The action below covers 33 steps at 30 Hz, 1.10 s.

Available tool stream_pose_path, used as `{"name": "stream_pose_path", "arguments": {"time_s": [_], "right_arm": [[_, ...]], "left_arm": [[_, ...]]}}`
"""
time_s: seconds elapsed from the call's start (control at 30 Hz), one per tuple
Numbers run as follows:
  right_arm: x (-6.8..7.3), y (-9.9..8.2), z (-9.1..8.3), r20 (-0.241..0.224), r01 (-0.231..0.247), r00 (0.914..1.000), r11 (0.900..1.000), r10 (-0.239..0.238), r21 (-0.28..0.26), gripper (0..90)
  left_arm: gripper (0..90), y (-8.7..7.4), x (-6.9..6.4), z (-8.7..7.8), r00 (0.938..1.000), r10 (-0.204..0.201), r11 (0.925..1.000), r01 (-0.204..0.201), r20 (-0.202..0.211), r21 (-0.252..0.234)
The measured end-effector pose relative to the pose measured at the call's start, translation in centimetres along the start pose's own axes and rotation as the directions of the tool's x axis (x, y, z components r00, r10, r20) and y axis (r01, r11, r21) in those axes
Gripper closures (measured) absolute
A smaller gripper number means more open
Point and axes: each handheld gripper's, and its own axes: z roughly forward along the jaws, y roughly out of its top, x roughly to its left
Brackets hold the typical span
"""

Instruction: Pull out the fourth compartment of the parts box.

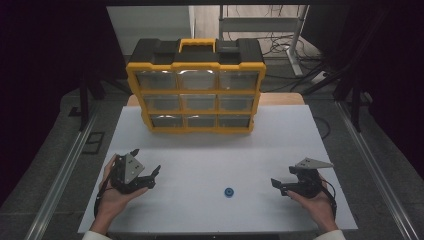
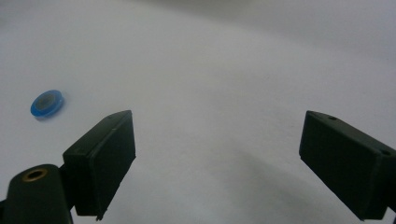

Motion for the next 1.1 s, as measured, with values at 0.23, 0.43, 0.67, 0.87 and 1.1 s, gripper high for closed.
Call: {"name": "stream_pose_path", "arguments": {"time_s": [0.23, 0.43, 0.67, 0.87, 1.1], "right_arm": [[0.2, 0.1, -0.1, -0.001, 0.015, 0.9999, 0.9998, -0.015, -0.014, 11.6], [0.1, 0.2, 0.0, -0.022, 0.008, 0.9997, 0.9999, -0.008, -0.015, 11.3], [0.1, 0.1, 0.2, -0.021, 0.011, 0.9997, 0.9999, -0.011, -0.009, 11.4], [0.1, 0.1, 0.2, -0.017, 0.013, 0.9998, 0.9999, -0.013, 0.0, 11.4], [0.0, 0.1, 0.4, -0.015, 0.015, 0.9998, 0.9999, -0.015, 0.007, 11.4]], "left_arm": [[13.6, 0.2, -0.7, -0.1, 0.9957, 0.082, 0.9966, -0.082, -0.044, -0.01], [13.5, 0.2, -1.4, 0.0, 0.978, 0.189, 0.9819, -0.189, -0.089, 0.004], [12.7, 0.4, -2.2, 0.0, 0.959, 0.262, 0.9644, -0.264, -0.107, -0.005], [12.7, 0.6, -2.4, -0.3, 0.9401, 0.306, 0.9504, -0.311, -0.15, -0.009], [12.1, 1.2, -3.1, -0.6, 0.9033, 0.376, 0.9239, -0.382, -0.207, 0.008]]}}
